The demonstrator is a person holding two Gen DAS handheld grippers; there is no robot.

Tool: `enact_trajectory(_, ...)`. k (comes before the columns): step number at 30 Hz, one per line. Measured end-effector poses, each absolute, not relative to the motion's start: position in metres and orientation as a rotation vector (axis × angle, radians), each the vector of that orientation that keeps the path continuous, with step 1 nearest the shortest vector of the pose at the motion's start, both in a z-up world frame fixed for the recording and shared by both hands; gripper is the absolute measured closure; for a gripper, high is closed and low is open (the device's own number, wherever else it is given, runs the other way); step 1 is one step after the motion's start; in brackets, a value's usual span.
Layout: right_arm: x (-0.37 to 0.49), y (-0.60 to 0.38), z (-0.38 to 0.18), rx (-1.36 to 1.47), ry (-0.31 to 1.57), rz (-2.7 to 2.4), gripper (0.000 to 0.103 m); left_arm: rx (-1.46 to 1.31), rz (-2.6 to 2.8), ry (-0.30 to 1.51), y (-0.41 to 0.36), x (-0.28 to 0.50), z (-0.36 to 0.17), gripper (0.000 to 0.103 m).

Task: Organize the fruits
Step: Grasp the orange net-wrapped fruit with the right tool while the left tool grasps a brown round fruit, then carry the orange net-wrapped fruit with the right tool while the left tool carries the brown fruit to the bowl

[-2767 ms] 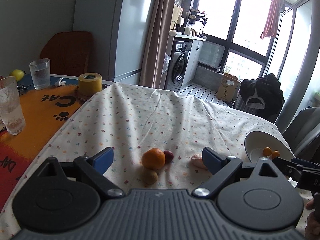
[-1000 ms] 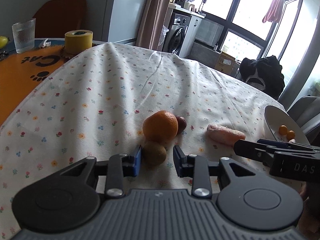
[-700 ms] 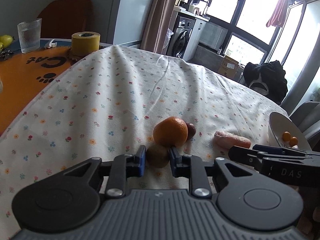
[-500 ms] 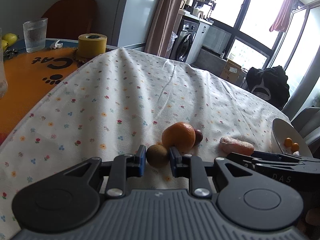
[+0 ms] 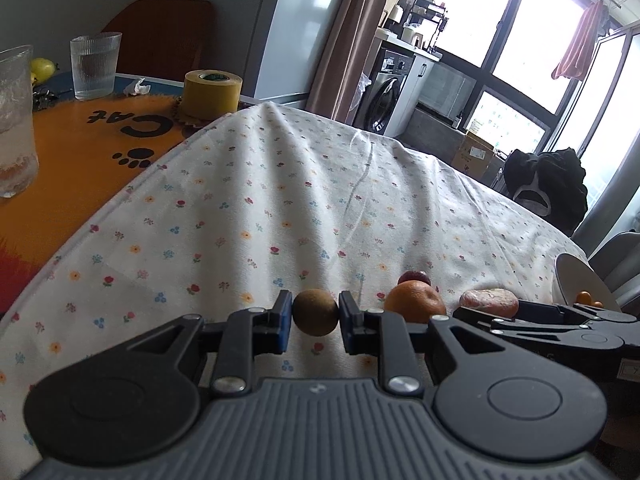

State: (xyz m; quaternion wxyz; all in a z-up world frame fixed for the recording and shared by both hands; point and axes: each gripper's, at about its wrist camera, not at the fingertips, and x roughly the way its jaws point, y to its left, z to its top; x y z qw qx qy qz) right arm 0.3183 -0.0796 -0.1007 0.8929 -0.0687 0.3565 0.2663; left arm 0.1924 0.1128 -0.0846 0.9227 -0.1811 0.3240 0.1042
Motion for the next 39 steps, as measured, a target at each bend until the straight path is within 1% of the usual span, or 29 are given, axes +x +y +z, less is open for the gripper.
enact_trajectory(9, 0.320, -0.086, -0.097, -0.168, 0.714, 0.564, 0.020, -0.382, 0.221, 0.668, 0.115, 0.191, -0.088, 0.080)
enact_trajectory(13, 0.320, -0.084, -0.094, -0.238, 0.694, 0.595, 0.020, -0.383, 0.222, 0.667, 0.116, 0.191, -0.088, 0.080)
enact_trajectory(28, 0.333, -0.077, -0.100, -0.235, 0.750, 0.630, 0.021, -0.398, 0.232, 0.664, 0.121, 0.185, -0.088, 0.080)
enact_trajectory(30, 0.332, -0.076, -0.099, -0.238, 0.752, 0.630, 0.024, -0.399, 0.230, 0.665, 0.120, 0.186, -0.088, 0.080)
enact_trajectory(32, 0.331, -0.077, -0.098, -0.240, 0.749, 0.630, 0.032, -0.398, 0.226, 0.664, 0.118, 0.185, -0.087, 0.080)
enact_trajectory(39, 0.325, -0.081, -0.095, -0.208, 0.748, 0.652, 0.034, -0.388, 0.226, 0.656, 0.115, 0.182, -0.082, 0.080)
